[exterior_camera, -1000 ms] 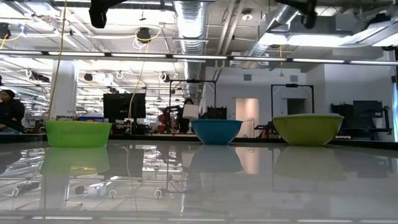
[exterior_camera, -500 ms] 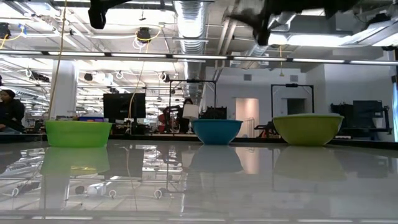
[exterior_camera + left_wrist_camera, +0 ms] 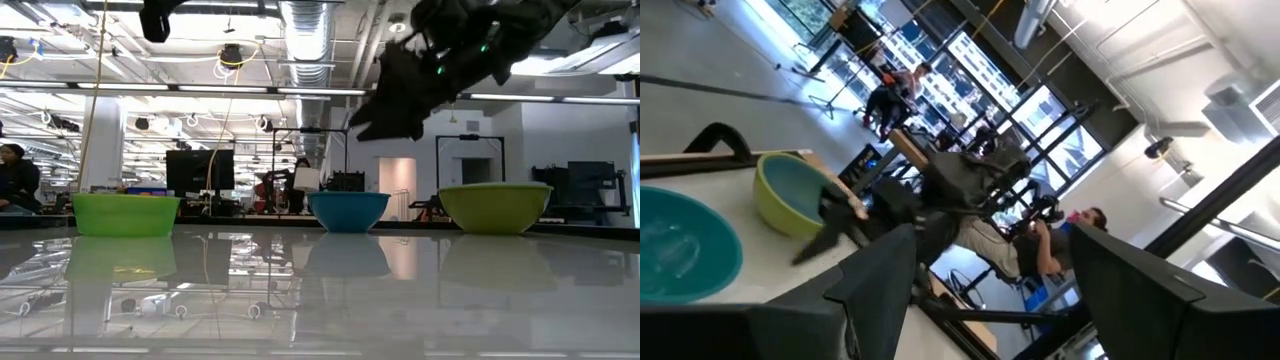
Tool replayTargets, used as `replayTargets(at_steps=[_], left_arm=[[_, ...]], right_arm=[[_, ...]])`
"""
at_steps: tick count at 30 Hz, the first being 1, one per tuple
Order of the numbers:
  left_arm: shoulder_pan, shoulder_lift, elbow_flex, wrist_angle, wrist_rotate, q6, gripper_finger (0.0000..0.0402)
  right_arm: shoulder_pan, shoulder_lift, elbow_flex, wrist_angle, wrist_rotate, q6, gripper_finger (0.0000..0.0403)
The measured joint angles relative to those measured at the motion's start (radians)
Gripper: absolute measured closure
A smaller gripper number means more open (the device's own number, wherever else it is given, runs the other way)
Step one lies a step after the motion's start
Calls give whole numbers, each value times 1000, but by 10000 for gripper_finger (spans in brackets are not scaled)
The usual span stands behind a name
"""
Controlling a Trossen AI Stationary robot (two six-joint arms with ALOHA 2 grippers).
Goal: Nest bowls inside each other
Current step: Stack the blue bowl on the light blue bowl
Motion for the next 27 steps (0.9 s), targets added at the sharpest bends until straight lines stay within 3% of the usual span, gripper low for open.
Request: replayTargets(at_steps=[7,13,20,27], left_arm=[[-12,0,0,0,-24,0,148],[-12,0,0,-4,-26,-1,148],[-11,0,0,-5,-25,-1,148],[-12,0,0,-5,-25,-3,148]], right_arm=[[-85,91,59,-40,-98,-113,127],[-114,211,210,-205,-148,-244,127],[-156,401,434,-458,-117,-322,127],[-206,578,614,-695,-93,-266,136]])
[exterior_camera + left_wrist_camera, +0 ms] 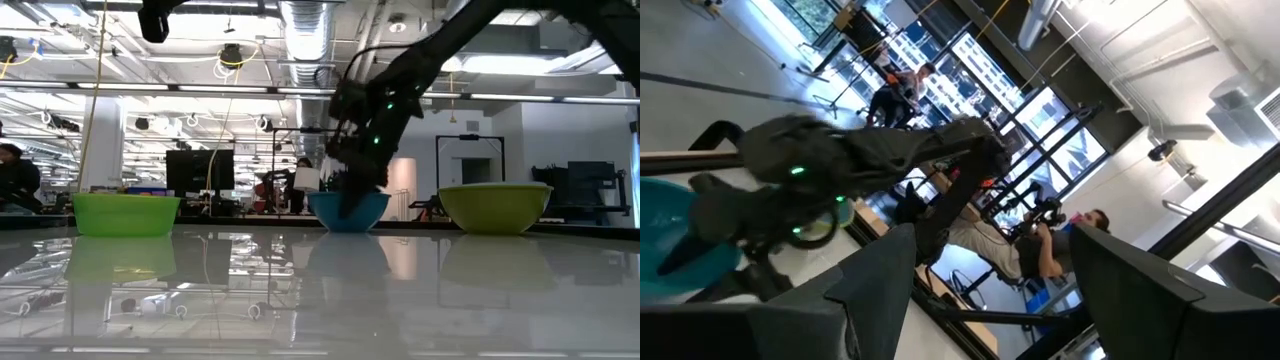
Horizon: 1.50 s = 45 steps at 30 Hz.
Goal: Nest bowls inside each other
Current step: Stack the blue bowl on the light blue bowl
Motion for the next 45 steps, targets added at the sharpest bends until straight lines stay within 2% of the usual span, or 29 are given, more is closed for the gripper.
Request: replayTargets(at_steps=[3,8,10,15,23,27,31,37,40,45], left_arm=[[0,0,0,0,0,0,148],[0,0,0,-1,0,1,148],[0,0,0,-3,0,6,148],[0,0,0,-5,0,17,148],[0,0,0,-18,0,28,148],[0,0,0,-19,0,48,148],[0,0,0,-22,0,52,148],[0,0,0,-23,0,52,148],[0,0,0,-22,0,52,148],[0,0,0,-22,0,51,148]], right_arm=[[-4,40,50,-82,7,13,187],[15,1,80,-90,22,23,354],[23,-34,72,-74,-30,50,352],[41,-165,72,-4,-54,195,353],[102,-384,72,-2,51,304,353],[149,-478,76,-138,175,354,353],[215,-535,73,-367,351,442,353],[298,-583,74,-734,544,591,353],[302,-579,73,-814,577,609,353],[265,-546,13,-824,576,612,353]])
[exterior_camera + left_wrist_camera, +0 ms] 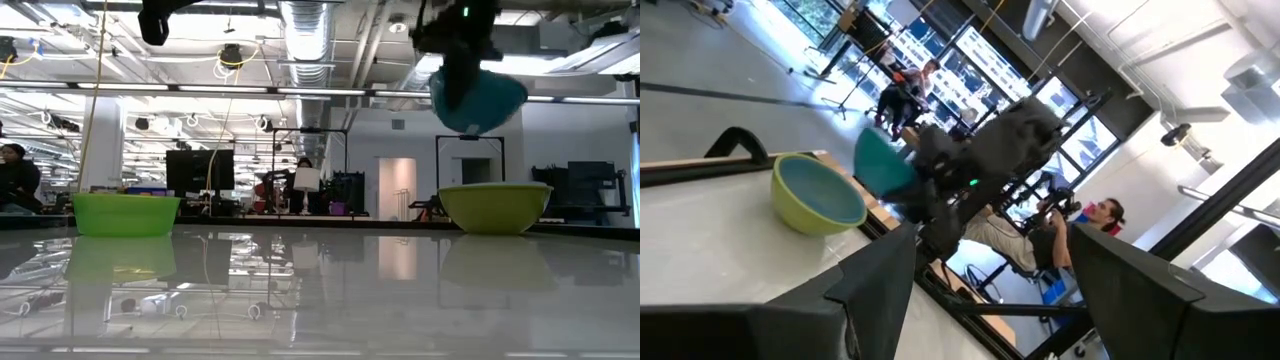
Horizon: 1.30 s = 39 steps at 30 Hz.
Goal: Nest bowls inside each other
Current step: Stack the blue bowl on the light blue bowl
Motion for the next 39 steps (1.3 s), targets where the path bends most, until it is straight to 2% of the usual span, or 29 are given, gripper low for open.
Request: replayTargets(at_steps=[7,15,21,26,34,36,39], left_arm=[[0,0,0,2,26,-43,148],[-23,0,0,6,30,-52,148],[-42,0,0,6,25,-53,148],[-53,0,0,7,-5,-53,148],[-53,0,0,8,-8,-63,148],[-54,0,0,10,-8,-65,148],[-54,0,0,12,-8,-77,148]], right_arm=[[-92,15,-201,22,-2,23,353],[-245,-82,-386,256,-68,-69,353],[-364,-99,-407,326,-109,-178,353],[-415,-93,-407,396,-165,-247,353],[-447,22,-406,399,-214,-265,352],[-447,52,-406,402,-215,-254,331],[-444,77,-406,415,-224,-227,258]])
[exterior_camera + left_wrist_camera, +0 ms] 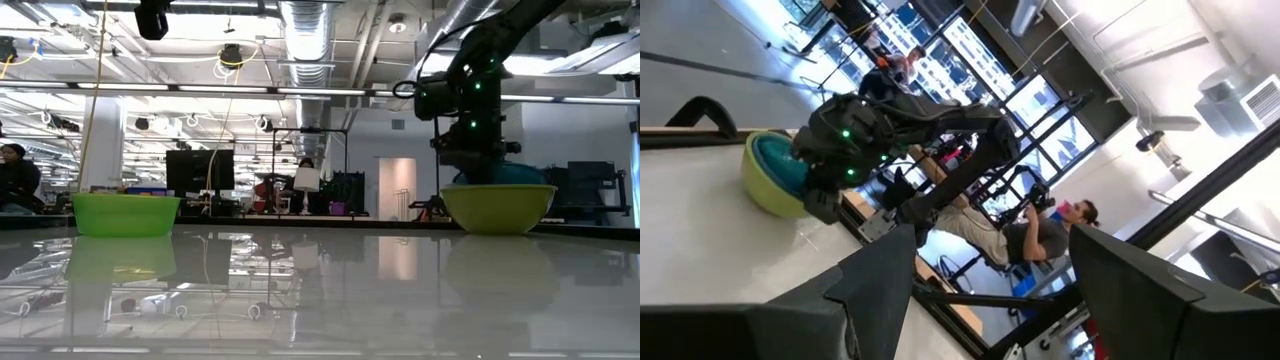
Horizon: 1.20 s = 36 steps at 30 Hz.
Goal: Nest bowls inside each other
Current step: Stack the blue bowl on the light blue bowl, then stack the light green bowl on the blue bowl
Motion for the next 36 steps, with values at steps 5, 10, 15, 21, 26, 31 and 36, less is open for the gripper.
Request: replayTargets(at_steps=[5,10,15,21,26,31,36], left_arm=[[-10,0,0,0,5,-2,148],[-26,0,0,0,4,4,148],[-31,0,0,-24,-16,12,148],[-31,0,1,-259,57,-70,148],[-37,24,1,-534,152,-138,148],[-83,111,0,-612,195,-92,148],[-114,244,0,-622,187,-73,148]], right_arm=[[-6,-11,0,18,-18,49,122],[1,-97,0,25,-45,85,56],[52,-244,0,71,-60,111,59],[159,-438,0,246,-182,196,79],[262,-563,1,387,-178,273,83],[335,-621,1,470,-169,288,83],[382,-627,1,477,-169,303,83]])
